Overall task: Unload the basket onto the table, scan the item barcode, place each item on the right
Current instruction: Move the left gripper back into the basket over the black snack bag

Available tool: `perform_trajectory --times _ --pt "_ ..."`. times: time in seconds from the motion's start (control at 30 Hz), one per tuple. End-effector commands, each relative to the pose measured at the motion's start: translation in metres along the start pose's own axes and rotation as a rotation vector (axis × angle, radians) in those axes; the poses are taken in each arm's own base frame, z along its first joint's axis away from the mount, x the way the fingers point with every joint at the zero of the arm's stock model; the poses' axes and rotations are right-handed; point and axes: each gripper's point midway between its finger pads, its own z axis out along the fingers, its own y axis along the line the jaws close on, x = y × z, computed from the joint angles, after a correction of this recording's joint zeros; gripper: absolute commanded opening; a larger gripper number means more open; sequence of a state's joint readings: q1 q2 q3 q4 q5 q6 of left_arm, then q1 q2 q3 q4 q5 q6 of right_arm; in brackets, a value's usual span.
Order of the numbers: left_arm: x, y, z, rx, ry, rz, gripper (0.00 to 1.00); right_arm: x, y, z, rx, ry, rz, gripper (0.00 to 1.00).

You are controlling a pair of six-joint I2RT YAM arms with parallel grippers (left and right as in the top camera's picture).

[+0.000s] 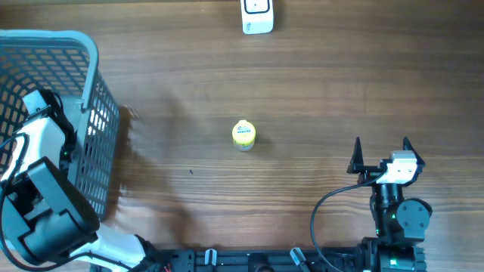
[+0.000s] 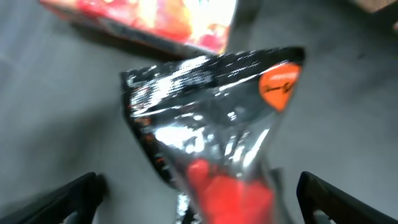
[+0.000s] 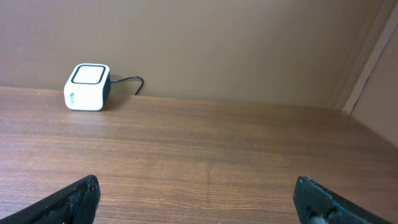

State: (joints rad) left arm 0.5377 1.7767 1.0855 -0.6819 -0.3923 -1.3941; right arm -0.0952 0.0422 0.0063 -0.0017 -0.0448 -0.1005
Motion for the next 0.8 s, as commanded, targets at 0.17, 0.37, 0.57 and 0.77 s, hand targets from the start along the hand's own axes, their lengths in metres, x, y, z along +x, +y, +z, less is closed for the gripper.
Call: perform_trajectory --times 0.17,0.37,0.57,0.77 --pt "-0.0003 0.0029 0.0045 -0.004 -0.02 -0.024 0.66 0.0003 0.0016 0.0002 -0.01 0.0 0.015 1.0" --pt "-0.0001 0.0046 0.0045 -0.011 -0.019 -0.021 0.47 0.0003 0.0016 0.0002 -0.01 0.0 0.015 1.0" --pt "0.0008 0.0058 0.0045 -0.015 -0.014 -0.018 0.37 0.0003 0.0016 0.0002 -0.01 0.0 0.015 1.0" --pt "0.0028 0.007 0.0045 -0.02 -0.002 -0.016 0.29 0.0003 0.0016 0.0002 -0.01 0.0 0.015 1.0"
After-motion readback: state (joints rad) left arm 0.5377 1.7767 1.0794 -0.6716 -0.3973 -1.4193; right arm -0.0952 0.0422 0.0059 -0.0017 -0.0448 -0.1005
